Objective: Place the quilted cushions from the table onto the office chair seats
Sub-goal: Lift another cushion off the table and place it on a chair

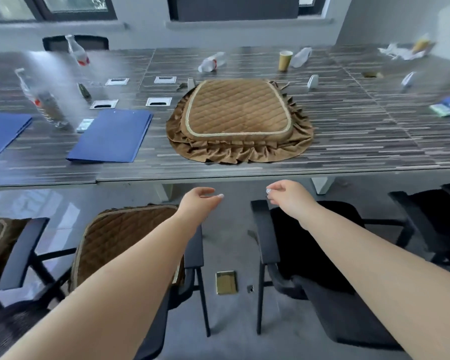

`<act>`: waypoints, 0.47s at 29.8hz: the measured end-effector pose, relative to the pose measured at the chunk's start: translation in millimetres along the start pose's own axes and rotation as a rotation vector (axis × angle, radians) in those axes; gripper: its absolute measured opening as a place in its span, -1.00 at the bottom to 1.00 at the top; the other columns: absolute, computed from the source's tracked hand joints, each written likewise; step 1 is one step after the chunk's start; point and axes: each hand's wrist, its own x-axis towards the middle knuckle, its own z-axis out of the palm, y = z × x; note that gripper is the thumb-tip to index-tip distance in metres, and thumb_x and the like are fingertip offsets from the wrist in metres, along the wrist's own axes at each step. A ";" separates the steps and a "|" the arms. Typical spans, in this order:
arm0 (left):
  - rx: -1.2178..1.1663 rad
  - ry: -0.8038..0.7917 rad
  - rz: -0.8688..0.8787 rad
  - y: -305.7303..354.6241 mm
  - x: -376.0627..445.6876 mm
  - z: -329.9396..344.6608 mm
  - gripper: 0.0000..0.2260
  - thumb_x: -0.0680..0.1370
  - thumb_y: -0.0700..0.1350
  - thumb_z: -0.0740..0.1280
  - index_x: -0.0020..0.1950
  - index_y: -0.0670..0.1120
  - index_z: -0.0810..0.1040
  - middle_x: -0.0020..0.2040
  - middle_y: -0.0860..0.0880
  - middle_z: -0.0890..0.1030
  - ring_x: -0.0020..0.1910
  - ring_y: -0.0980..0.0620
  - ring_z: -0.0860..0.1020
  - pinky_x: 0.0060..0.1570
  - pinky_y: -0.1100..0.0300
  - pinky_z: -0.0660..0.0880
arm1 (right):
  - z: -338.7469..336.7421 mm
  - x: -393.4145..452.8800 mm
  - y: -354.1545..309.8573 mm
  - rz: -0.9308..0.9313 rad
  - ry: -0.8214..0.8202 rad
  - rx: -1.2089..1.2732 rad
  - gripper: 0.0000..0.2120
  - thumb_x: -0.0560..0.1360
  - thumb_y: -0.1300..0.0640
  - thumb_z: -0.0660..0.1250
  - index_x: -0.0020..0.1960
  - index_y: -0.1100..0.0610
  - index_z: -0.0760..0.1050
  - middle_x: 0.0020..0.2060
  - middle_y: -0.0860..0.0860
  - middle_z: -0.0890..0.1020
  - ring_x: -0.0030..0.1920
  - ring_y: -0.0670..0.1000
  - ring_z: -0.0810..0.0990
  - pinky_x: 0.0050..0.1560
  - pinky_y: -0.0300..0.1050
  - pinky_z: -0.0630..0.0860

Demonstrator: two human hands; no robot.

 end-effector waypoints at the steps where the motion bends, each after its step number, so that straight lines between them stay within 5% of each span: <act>1: -0.017 0.022 0.002 8.7 -1.2 7.2 -0.64 0.49 0.02 0.41 0.26 -0.02 0.52 0.12 -0.01 0.62 0.10 -0.01 0.60 0.15 0.04 0.55 | -17.0 3.2 -0.4 -0.008 0.003 -0.004 -0.95 0.54 0.06 0.25 -0.08 -0.04 0.49 0.04 0.01 0.64 0.08 0.08 0.62 0.20 -0.02 0.48; 7: -0.090 0.086 0.017 42.7 -1.0 19.3 -0.67 0.52 -0.06 0.40 0.26 -0.08 0.53 0.05 -0.02 0.62 0.04 0.00 0.59 -0.01 0.13 0.51 | -71.0 28.8 -5.1 -0.044 0.033 0.001 -0.91 0.54 0.13 0.22 -0.07 -0.02 0.48 -0.04 0.03 0.63 0.08 0.12 0.62 0.18 0.00 0.48; 14: -0.097 0.159 0.046 73.1 24.4 12.5 -0.67 0.51 -0.04 0.39 0.25 -0.08 0.53 -0.06 0.06 0.60 0.09 0.00 0.59 0.09 0.09 0.51 | -98.3 60.5 -24.0 -0.089 0.074 -0.024 -0.91 0.56 0.09 0.22 0.00 -0.02 0.50 0.05 0.03 0.62 0.07 0.10 0.60 0.07 -0.03 0.49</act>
